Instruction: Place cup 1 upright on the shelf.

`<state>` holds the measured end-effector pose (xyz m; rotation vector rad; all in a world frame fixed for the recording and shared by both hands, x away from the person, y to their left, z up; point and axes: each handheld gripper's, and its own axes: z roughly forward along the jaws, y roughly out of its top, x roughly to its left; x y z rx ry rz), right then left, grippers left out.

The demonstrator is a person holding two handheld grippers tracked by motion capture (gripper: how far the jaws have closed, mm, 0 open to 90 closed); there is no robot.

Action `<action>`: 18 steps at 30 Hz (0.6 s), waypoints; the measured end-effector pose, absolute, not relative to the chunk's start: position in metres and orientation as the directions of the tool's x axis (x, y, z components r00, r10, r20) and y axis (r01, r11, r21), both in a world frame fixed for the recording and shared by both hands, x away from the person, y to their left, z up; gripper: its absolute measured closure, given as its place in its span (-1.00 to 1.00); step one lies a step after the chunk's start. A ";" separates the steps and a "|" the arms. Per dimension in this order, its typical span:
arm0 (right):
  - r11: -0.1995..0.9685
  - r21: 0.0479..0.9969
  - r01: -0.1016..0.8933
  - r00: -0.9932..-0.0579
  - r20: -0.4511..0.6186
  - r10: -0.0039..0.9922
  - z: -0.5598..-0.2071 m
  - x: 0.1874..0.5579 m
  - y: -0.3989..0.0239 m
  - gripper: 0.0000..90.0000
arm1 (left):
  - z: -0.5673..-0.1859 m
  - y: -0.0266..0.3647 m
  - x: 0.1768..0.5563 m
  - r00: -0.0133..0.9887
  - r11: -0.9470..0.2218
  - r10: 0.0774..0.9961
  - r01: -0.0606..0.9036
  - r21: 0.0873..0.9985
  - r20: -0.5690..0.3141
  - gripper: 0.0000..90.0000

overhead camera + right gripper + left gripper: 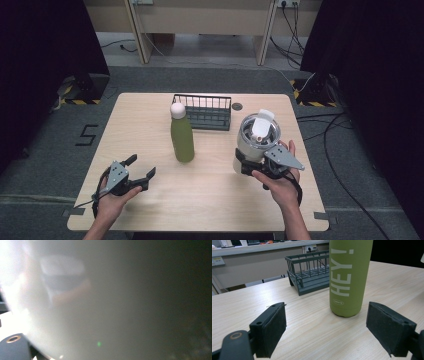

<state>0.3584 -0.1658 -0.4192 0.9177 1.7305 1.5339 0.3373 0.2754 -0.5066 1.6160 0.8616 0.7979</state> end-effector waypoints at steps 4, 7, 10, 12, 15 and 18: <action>0.065 0.994 0.090 -0.540 -0.006 0.842 -0.418 0.367 -0.166 -0.78 | -0.507 0.275 0.339 0.509 -0.141 0.859 0.135 0.981 0.053 -0.65; 0.065 0.994 0.090 -0.539 -0.006 0.842 -0.417 0.370 -0.165 -0.78 | -0.505 0.274 0.339 0.509 -0.137 0.859 0.128 0.982 0.053 -0.65; 0.070 0.994 0.089 -0.542 -0.011 0.840 -0.417 0.377 -0.164 -0.78 | -0.506 0.274 0.339 0.503 -0.138 0.863 0.131 0.982 0.054 -0.65; 0.066 0.993 0.096 -0.538 -0.004 0.843 -0.417 0.383 -0.163 -0.78 | -0.506 0.275 0.340 0.497 -0.135 0.866 0.137 0.981 0.050 -0.65; 0.065 0.994 0.093 -0.535 -0.005 0.845 -0.416 0.386 -0.162 -0.78 | -0.505 0.276 0.339 0.494 -0.134 0.868 0.132 0.982 0.052 -0.65; 0.061 0.993 0.099 -0.529 0.001 0.848 -0.416 0.392 -0.161 -0.78 | -0.506 0.277 0.338 0.492 -0.132 0.869 0.133 0.982 0.050 -0.65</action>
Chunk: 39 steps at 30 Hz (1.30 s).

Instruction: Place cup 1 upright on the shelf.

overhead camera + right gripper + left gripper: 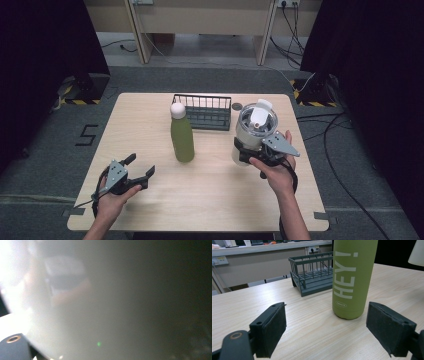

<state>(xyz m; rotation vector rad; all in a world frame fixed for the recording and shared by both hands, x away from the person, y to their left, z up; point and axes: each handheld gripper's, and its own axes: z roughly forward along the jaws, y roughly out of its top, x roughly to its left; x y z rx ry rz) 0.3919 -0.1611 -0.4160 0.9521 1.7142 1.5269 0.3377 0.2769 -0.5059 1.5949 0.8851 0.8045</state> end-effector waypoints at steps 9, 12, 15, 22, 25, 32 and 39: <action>0.063 0.992 0.106 -0.510 0.000 0.860 -0.414 0.408 -0.155 -0.78 | -0.506 0.281 0.335 0.489 -0.113 0.871 0.131 0.985 0.035 -0.65; 0.069 0.992 0.102 -0.507 -0.008 0.862 -0.412 0.412 -0.152 -0.78 | -0.506 0.282 0.335 0.486 -0.104 0.873 0.134 0.985 0.026 -0.65; 0.068 0.992 0.107 -0.506 -0.005 0.863 -0.411 0.418 -0.150 -0.78 | -0.506 0.282 0.335 0.484 -0.101 0.875 0.137 0.985 0.023 -0.65; 0.075 0.991 0.111 -0.502 -0.009 0.865 -0.409 0.430 -0.146 -0.78 | -0.507 0.280 0.336 0.488 -0.106 0.872 0.142 0.984 0.024 -0.65; 0.068 0.991 0.116 -0.501 -0.001 0.865 -0.407 0.435 -0.144 -0.78 | -0.507 0.280 0.336 0.490 -0.108 0.871 0.141 0.984 0.026 -0.65; 0.068 0.989 0.129 -0.496 0.005 0.869 -0.406 0.446 -0.137 -0.77 | -0.507 0.280 0.335 0.490 -0.108 0.871 0.138 0.985 0.027 -0.65; 0.074 0.989 0.125 -0.493 -0.003 0.870 -0.402 0.456 -0.132 -0.77 | -0.507 0.279 0.336 0.494 -0.113 0.869 0.137 0.984 0.031 -0.65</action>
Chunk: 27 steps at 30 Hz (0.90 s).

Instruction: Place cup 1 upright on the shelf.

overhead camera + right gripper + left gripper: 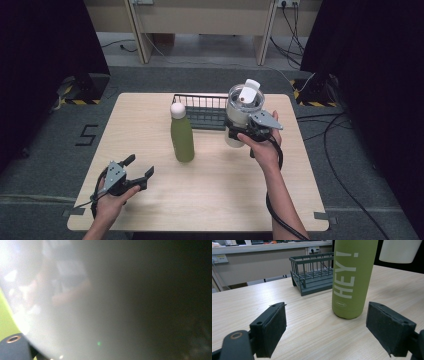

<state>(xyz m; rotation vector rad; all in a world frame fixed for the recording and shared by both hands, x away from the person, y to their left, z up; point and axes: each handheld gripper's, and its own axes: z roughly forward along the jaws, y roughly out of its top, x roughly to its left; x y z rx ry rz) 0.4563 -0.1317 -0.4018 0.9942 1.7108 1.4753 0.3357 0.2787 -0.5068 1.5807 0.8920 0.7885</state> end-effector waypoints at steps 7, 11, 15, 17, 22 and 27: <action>0.072 0.989 0.126 -0.488 -0.001 0.873 -0.399 0.465 -0.129 -0.77 | -0.507 0.278 0.335 0.495 -0.114 0.868 0.137 0.984 0.032 -0.65; 0.072 0.989 0.126 -0.487 -0.002 0.874 -0.396 0.468 -0.127 -0.77 | -0.507 0.277 0.336 0.496 -0.114 0.868 0.138 0.984 0.031 -0.65; 0.071 0.990 0.124 -0.485 -0.002 0.874 -0.394 0.473 -0.125 -0.77 | -0.507 0.277 0.335 0.498 -0.114 0.867 0.138 0.984 0.030 -0.65; 0.071 0.990 0.123 -0.484 -0.003 0.875 -0.393 0.475 -0.125 -0.78 | -0.507 0.277 0.335 0.498 -0.113 0.867 0.138 0.984 0.030 -0.65; 0.069 0.990 0.123 -0.481 -0.001 0.877 -0.390 0.481 -0.123 -0.77 | -0.507 0.277 0.336 0.499 -0.114 0.866 0.139 0.984 0.030 -0.65; 0.068 0.990 0.121 -0.477 -0.002 0.879 -0.385 0.486 -0.120 -0.77 | -0.508 0.277 0.336 0.499 -0.113 0.866 0.141 0.984 0.028 -0.64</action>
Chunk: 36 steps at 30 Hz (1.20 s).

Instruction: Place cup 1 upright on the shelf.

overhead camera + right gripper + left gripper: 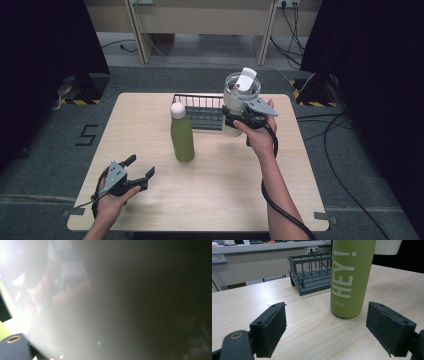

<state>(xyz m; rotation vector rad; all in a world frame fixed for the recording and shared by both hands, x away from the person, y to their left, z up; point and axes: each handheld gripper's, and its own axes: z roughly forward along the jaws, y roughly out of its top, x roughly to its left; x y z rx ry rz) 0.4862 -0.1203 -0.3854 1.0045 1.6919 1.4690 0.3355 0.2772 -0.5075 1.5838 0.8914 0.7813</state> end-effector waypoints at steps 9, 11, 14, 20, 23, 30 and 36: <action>0.074 0.990 0.119 -0.474 -0.009 0.880 -0.381 0.495 -0.116 -0.77 | -0.508 0.276 0.335 0.502 -0.112 0.864 0.141 0.984 0.027 -0.64; 0.073 0.990 0.124 -0.473 -0.006 0.881 -0.380 0.497 -0.114 -0.77 | -0.508 0.276 0.335 0.502 -0.112 0.864 0.140 0.984 0.026 -0.65; 0.076 0.990 0.122 -0.470 -0.009 0.883 -0.379 0.500 -0.112 -0.77 | -0.508 0.277 0.336 0.502 -0.111 0.865 0.141 0.984 0.025 -0.64; 0.085 0.990 0.115 -0.469 -0.021 0.883 -0.375 0.506 -0.108 -0.77 | -0.508 0.277 0.336 0.503 -0.111 0.864 0.141 0.984 0.026 -0.64; 0.085 0.990 0.116 -0.471 -0.021 0.882 -0.373 0.509 -0.105 -0.77 | -0.508 0.276 0.336 0.504 -0.111 0.863 0.141 0.984 0.025 -0.64; 0.085 0.990 0.113 -0.475 -0.022 0.880 -0.370 0.515 -0.098 -0.77 | -0.508 0.276 0.335 0.505 -0.109 0.863 0.141 0.984 0.023 -0.64; 0.089 0.989 0.117 -0.476 -0.023 0.879 -0.369 0.522 -0.093 -0.77 | -0.508 0.277 0.335 0.505 -0.106 0.863 0.142 0.984 0.020 -0.64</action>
